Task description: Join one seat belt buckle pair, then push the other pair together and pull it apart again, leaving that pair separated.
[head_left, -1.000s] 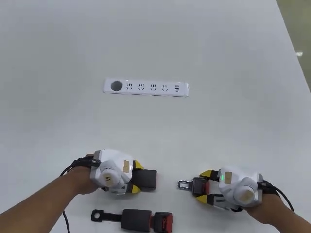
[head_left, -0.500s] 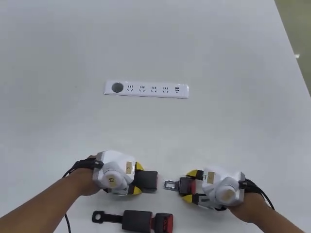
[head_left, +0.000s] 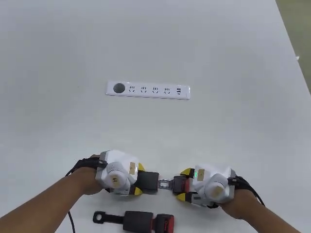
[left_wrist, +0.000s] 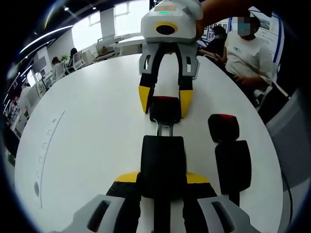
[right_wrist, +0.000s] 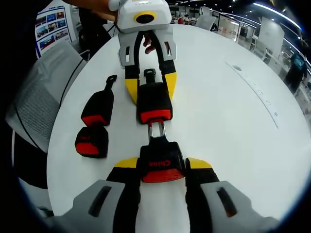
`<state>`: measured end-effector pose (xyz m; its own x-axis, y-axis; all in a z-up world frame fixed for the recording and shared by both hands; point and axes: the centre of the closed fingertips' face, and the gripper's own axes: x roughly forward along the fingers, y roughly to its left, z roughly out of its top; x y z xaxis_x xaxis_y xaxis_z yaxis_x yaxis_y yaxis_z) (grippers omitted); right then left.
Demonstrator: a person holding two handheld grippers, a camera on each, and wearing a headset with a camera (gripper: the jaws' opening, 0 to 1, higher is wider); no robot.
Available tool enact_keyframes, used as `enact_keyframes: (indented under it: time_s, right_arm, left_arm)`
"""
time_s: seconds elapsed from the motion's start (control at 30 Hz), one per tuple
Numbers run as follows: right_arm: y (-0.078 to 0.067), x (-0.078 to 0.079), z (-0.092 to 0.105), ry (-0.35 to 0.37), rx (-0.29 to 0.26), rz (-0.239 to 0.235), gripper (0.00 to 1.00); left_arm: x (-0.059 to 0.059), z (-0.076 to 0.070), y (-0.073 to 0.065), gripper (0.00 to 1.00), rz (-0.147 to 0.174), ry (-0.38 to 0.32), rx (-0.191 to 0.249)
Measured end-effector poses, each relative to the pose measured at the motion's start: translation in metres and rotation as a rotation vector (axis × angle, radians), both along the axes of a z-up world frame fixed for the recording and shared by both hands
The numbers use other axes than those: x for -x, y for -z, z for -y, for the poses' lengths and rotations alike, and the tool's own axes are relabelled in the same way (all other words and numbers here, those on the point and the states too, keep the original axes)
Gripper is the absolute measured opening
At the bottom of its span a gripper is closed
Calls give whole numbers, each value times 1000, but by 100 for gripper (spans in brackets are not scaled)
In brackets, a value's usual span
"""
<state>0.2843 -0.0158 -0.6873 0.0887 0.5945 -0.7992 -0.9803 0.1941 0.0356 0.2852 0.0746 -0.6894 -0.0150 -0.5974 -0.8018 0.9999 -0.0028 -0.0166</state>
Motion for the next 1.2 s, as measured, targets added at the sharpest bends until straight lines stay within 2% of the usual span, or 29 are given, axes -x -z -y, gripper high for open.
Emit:
enact_keyframes:
  time_s: [0.17,0.2,0.27,0.47,0.53,0.57,0.6,0.63,0.87,1.2]
  right_arm:
    - [5,-2,-14,-10,-2,1,33]
    - [4,-1,-20,-22,-18,2,33]
    - [3,-2,-18,-24,0,2,33]
    - [4,0,-20,-18,-18,4,33]
    - [4,1,-24,-4,-36,-1,32]
    - [3,0,-31,6,-67,5,32]
    - [5,3,-32,-4,-41,12,32]
    - [9,2,-38,-2,-33,12,32]
    - [9,3,-42,-5,-43,2,31]
    - [14,5,-46,-9,-50,-1,31]
  left_arm:
    - [-1,1,1,33,0,20,-5]
    - [0,1,1,33,7,36,-5]
    - [0,1,0,33,3,29,0]
    - [0,0,1,33,-4,17,-2]
    - [0,0,0,33,-6,14,2]
    - [0,0,0,33,-8,14,7]
    - [4,0,1,32,-27,20,9]
    - [1,-1,2,32,-16,20,10]
    - [-1,-1,5,32,-19,26,4]
    - [-2,1,3,32,-20,26,1]
